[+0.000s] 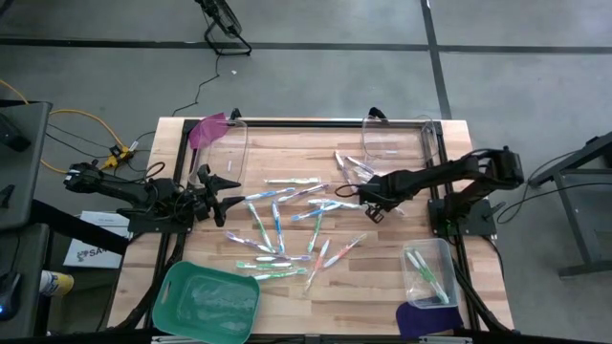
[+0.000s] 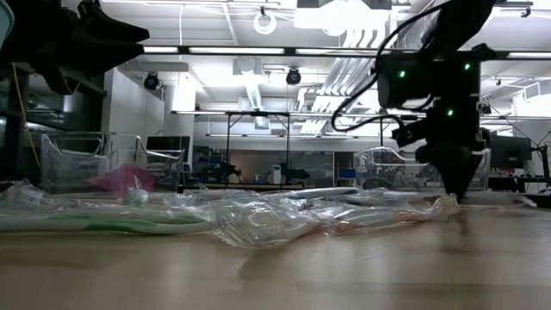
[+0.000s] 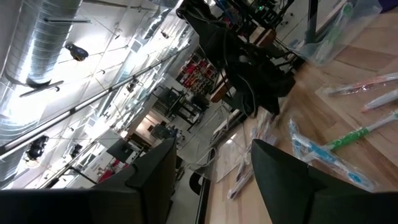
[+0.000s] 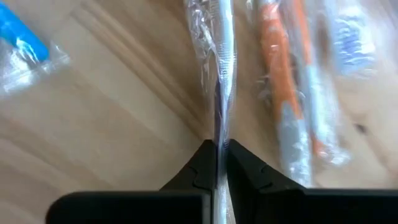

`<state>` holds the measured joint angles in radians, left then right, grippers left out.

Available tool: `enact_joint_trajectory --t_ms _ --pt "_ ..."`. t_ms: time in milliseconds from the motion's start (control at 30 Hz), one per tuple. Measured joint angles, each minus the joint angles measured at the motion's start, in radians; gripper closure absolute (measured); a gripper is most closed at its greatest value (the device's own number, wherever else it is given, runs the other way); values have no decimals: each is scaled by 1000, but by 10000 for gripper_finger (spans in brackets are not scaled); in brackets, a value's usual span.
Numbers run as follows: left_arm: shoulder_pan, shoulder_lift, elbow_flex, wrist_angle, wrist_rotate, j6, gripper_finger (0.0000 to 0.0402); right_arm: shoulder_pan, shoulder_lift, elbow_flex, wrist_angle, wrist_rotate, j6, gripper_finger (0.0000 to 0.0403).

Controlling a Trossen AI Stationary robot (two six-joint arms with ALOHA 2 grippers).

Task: Pick & Place Toothbrushes
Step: Put the purple toothbrush into the right transparent bin

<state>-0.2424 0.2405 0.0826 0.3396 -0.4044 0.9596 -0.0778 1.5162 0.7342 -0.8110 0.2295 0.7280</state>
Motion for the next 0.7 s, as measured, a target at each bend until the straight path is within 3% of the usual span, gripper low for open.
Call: enact_joint_trajectory --t_ms 333,700 --pt "0 0 0 -1 0 0 199 57 -212 3 28 -1 -23 388" --pt "0 0 0 -1 0 0 199 91 -401 5 230 -76 -192 387"
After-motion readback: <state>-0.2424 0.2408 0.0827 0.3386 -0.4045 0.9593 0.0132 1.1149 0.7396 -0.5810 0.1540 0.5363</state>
